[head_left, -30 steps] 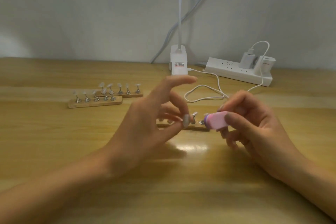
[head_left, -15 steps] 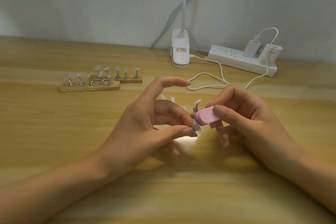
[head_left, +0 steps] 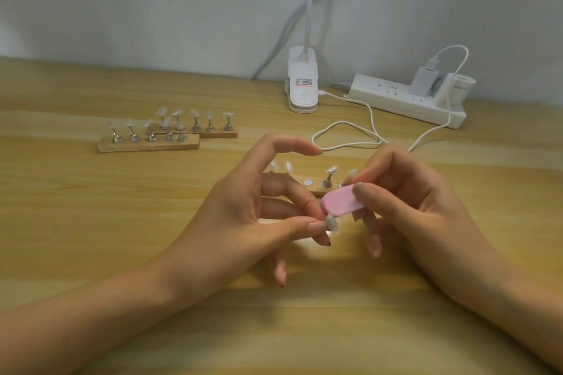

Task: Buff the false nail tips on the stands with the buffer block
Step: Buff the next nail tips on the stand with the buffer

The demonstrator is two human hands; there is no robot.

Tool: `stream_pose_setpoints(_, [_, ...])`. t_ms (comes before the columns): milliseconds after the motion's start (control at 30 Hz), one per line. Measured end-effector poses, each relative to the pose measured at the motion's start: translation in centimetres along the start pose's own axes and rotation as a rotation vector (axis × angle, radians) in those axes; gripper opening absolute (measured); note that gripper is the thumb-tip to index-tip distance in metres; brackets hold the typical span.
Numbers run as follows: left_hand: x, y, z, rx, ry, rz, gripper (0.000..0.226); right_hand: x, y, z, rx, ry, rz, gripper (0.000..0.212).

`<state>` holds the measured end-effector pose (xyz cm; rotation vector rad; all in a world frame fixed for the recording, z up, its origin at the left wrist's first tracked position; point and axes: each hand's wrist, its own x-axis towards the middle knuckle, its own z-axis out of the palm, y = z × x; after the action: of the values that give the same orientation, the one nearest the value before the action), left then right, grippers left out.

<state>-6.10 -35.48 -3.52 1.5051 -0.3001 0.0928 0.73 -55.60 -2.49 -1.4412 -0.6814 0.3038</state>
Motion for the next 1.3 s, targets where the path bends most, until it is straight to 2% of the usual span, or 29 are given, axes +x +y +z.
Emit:
stream_pose_setpoints(133, [0.0, 0.0, 0.1, -0.010, 0.003, -0.002, 0.052, -0.3, -0.1, -0.3, 0.019, 0.027, -0.009, 0.018])
stream_pose_setpoints(267, [0.1, -0.1, 0.2, 0.014, 0.016, -0.009, 0.051, -0.5, -0.1, 0.7, -0.038, -0.109, -0.006, 0.016])
stream_pose_setpoints(367, [0.1, -0.1, 0.2, 0.016, 0.007, -0.007, 0.049, -0.5, -0.4, 0.9, -0.030, -0.031, 0.009, 0.017])
stream_pose_setpoints(467, [0.1, -0.2, 0.1, 0.033, 0.007, 0.000, 0.049, -0.6, -0.4, 0.9, -0.054, -0.099, -0.003, 0.015])
stream_pose_setpoints(600, [0.1, -0.2, 0.0, 0.019, -0.005, 0.004, 0.047, -0.6, -0.5, 0.9, -0.033, 0.003, 0.005, 0.013])
stream_pose_setpoints(700, [0.0, -0.3, 0.0, 0.029, -0.001, 0.003, 0.046, -0.6, -0.5, 1.3, -0.048, -0.089, -0.005, 0.012])
stream_pose_setpoints(800, [0.0, -0.3, 0.0, 0.019, -0.035, 0.008, 0.046, -0.5, -0.4, 1.0, -0.014, 0.040, 0.028, 0.013])
stream_pose_setpoints(900, [-0.1, -0.2, 0.2, 0.005, -0.066, 0.016, 0.048, -0.3, -0.5, 0.8, 0.023, 0.020, 0.027, 0.013])
stream_pose_setpoints(1000, [-0.1, -0.2, 0.0, 0.003, -0.064, 0.003, 0.045, -0.6, -0.7, 0.4, 0.038, 0.093, -0.027, 0.012])
stream_pose_setpoints(1133, [0.1, -0.3, 0.1, 0.004, -0.049, -0.019, 0.043, -0.9, -0.5, 0.9, -0.031, -0.059, -0.024, 0.014])
stream_pose_setpoints(1233, [0.0, -0.2, 0.3, -0.023, -0.100, -0.027, 0.043, -0.7, -0.5, 0.9, -0.022, 0.046, 0.003, 0.014])
stream_pose_setpoints(1300, [-0.1, -0.2, 0.4, -0.035, -0.131, -0.028, 0.043, -0.6, -0.6, 1.0, 0.002, 0.009, 0.002, 0.014])
